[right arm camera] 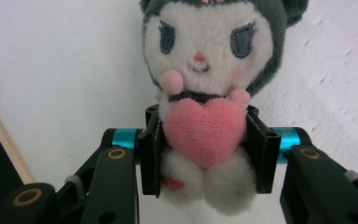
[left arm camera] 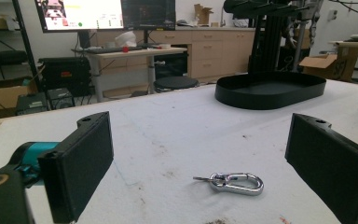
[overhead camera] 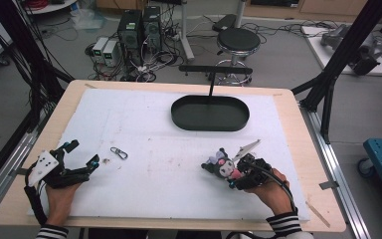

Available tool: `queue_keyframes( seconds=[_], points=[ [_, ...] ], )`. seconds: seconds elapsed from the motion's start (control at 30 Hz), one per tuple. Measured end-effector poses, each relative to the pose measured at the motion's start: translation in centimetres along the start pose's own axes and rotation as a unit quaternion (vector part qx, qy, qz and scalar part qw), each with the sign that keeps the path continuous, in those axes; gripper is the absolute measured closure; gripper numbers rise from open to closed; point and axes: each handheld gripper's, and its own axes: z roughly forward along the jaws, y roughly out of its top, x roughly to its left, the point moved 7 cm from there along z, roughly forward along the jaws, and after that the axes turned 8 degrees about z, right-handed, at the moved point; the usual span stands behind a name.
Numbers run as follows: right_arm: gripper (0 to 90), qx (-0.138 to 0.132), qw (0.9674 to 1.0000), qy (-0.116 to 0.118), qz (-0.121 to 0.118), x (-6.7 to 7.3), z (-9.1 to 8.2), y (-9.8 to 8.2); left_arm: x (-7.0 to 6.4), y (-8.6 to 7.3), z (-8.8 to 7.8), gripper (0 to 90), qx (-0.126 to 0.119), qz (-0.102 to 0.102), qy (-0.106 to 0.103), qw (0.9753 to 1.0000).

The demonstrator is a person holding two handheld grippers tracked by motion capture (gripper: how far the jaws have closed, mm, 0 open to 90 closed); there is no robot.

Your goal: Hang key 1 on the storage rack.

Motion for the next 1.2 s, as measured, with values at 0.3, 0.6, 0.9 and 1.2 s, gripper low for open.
queue_keyframes(
  seconds=[0.3,0.6,0.9,1.2],
  points=[
    [56.5,-0.065,0.9979,0.005,0.002,-0.1,-1.3,1.2,0.0,0.0,0.0,8.1,-0.001,0.0,0.0,1.0],
    [56.3,-0.127,0.9917,-0.01,0.015,-0.9,-2.8,2.7,0.0,0.0,0.0,8.0,-0.001,0.0,0.0,1.0],
    [56.2,-0.184,0.9819,-0.028,0.038,-1.8,-4.3,4.3,0.0,0.0,0.0,8.1,-0.001,0.001,0.0,1.0],
    [56.0,-0.221,0.9728,-0.043,0.053,-2.6,-5.3,5.4,0.0,0.0,0.0,8.1,0.0,0.001,0.0,1.0]
  ],
)
